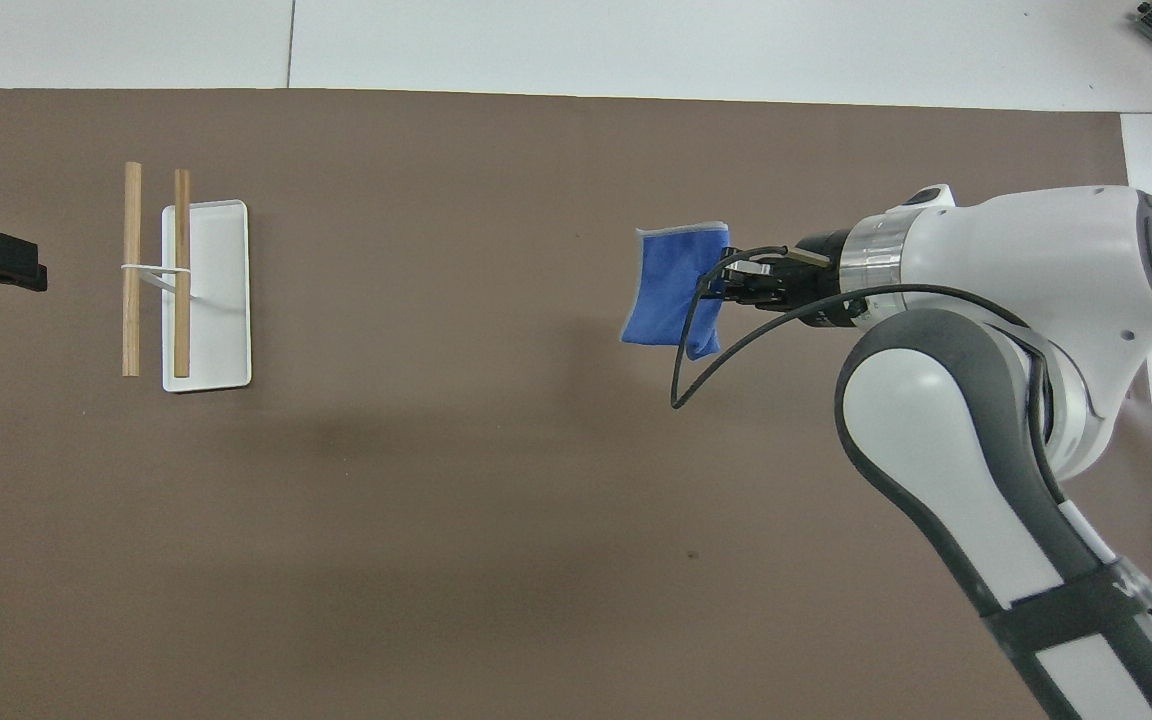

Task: Right arm passes towel to left arm to hang
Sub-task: 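Lift the blue towel with the right gripper toward the table center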

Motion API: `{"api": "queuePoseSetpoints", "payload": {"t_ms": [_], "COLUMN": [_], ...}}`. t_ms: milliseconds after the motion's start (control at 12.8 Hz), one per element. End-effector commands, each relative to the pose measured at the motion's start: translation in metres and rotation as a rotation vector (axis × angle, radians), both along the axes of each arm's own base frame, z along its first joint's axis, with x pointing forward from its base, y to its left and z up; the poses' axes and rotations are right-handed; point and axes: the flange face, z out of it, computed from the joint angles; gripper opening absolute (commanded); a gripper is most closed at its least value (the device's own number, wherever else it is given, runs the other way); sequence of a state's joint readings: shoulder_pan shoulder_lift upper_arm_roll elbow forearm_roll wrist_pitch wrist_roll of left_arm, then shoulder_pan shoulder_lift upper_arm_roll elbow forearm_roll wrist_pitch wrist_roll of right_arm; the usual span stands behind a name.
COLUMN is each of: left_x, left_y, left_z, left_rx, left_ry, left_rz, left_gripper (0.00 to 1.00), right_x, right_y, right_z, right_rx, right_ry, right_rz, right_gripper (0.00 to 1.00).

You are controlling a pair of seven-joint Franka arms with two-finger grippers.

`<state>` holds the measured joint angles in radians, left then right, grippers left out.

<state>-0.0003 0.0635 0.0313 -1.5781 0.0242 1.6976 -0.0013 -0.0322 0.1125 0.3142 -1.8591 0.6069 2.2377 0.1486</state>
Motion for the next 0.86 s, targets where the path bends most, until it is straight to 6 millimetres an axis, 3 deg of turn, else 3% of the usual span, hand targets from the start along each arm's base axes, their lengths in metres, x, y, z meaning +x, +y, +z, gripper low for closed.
{"api": "queuePoseSetpoints", "payload": {"t_ms": [0,157,392,548,783], "left_x": [-0.005,-0.005,-0.003,-0.003,-0.012], "left_y": [0.001,0.001,-0.005,-0.005,-0.027], "left_z": [0.002,0.002,0.004,0.005,0.001], "left_rx": [-0.007,-0.007,-0.006,-0.006,-0.047], "left_ry": [0.005,0.005,-0.011,-0.013,0.002], "left_rz": [0.004,0.004,-0.012,-0.011,-0.032], "left_gripper": [1.00,1.00,1.00,1.00,1.00], "right_x": [0.000,-0.007,-0.020,-0.021,-0.016], "right_y": [0.033,0.070,0.110,0.118,0.118], "right_z": [0.016,0.018,0.027,0.029,0.035], "right_rx": [0.141,0.196,0.287,0.334,0.381], "right_ry": [-0.026,-0.052,-0.046,-0.002,0.019], "right_rz": [-0.076,-0.118,-0.228,-0.291,-0.318], "right_gripper": [0.00,0.00,0.00,0.00,0.00]}}
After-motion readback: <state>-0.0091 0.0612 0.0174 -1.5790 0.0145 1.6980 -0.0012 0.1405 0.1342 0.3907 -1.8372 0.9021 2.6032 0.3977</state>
